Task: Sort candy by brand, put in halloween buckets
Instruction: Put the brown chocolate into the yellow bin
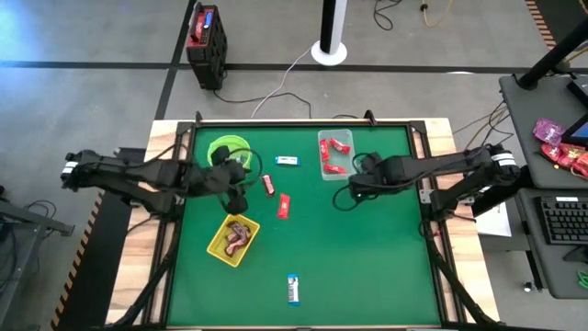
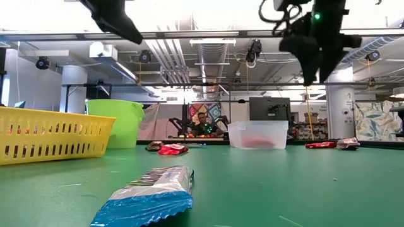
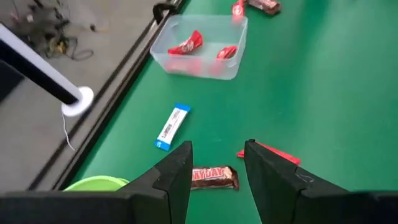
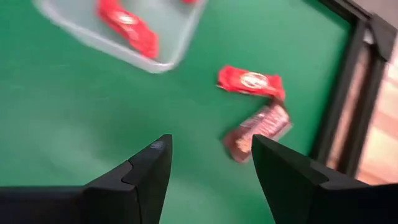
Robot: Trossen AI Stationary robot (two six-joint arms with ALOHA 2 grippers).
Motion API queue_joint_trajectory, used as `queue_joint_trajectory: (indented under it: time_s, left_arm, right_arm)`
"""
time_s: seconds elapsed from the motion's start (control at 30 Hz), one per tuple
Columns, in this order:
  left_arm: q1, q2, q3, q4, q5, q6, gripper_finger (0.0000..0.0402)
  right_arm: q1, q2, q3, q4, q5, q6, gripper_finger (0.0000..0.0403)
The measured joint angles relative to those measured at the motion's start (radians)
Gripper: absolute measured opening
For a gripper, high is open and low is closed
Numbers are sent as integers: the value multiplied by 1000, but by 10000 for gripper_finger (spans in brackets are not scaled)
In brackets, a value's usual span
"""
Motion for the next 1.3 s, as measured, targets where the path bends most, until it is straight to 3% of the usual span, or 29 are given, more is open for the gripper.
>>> queue_joint_trajectory:
  time_s: [0.17, 0.37, 0.6, 0.8, 1.3]
  left_arm:
    - [-77, 1, 0, 0, -59, -2, 130]
    - [-85, 1, 0, -2, -76, 12, 130]
    - [-85, 2, 0, -2, -76, 25, 130]
    - [-85, 5, 0, 0, -76, 28, 130]
    - [-84, 5, 0, 8, -83, 28, 130]
  right_arm:
    - [-75, -49, -90, -6, -41, 36, 215]
    - [-204, -76, -260, 118, -128, 71, 215]
    - [-326, -61, -385, 187, -158, 113, 215]
    - [-367, -59, -454, 349, -156, 90, 215]
    - [-401, -42, -595, 546, -160, 98, 203]
